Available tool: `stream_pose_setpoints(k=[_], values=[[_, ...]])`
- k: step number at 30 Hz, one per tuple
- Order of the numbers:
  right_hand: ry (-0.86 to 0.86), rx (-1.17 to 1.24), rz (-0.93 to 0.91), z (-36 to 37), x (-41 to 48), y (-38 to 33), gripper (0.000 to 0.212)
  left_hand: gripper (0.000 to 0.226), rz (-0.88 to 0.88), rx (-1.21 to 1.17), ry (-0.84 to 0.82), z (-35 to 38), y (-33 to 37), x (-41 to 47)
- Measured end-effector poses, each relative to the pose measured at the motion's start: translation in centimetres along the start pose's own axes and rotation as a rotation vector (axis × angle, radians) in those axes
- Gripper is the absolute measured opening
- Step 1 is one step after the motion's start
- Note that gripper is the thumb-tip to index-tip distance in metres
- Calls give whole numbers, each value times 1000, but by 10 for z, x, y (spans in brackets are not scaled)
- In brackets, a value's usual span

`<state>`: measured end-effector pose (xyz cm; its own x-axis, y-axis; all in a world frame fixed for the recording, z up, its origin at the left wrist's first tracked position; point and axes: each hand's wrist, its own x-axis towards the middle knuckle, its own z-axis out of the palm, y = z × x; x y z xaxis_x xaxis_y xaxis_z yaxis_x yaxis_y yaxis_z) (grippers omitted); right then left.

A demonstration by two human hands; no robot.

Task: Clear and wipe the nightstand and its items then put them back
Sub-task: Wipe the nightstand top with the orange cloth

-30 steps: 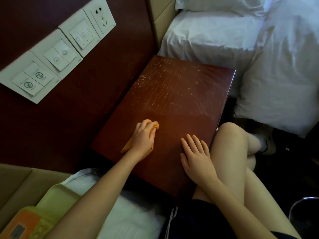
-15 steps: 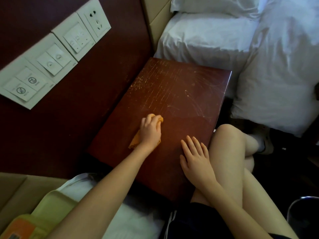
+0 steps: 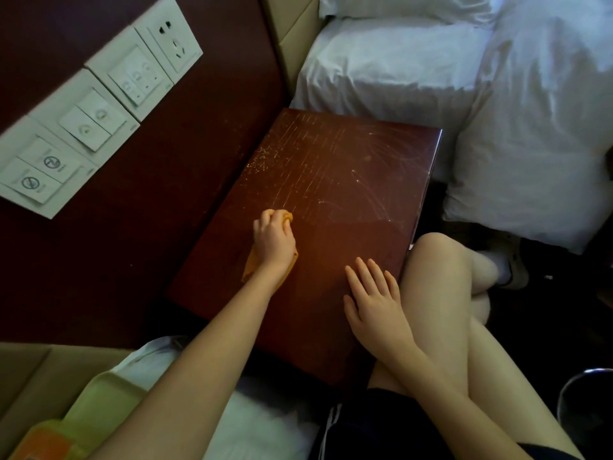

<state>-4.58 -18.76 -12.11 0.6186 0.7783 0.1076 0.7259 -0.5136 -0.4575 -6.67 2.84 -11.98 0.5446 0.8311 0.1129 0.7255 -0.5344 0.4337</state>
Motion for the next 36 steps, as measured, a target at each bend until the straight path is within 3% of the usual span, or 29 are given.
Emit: stream_pose_setpoints(k=[8, 15, 19, 28, 36], values=[[-1, 1, -11, -1, 1, 1, 49, 30, 308, 14, -126, 1, -14, -34], [-76, 37, -15, 1, 1, 5, 51, 28, 43, 30, -21, -9, -19, -10], [-67, 45, -2, -1, -1, 4, 50, 27, 12, 30, -2, -2, 2, -6], [-61, 75, -1, -4, -1, 5, 50, 30, 344, 24, -149, -1, -11, -35], [-67, 84, 0, -4, -5, 6, 50, 28, 47, 26, -19, 6, 4, -14]])
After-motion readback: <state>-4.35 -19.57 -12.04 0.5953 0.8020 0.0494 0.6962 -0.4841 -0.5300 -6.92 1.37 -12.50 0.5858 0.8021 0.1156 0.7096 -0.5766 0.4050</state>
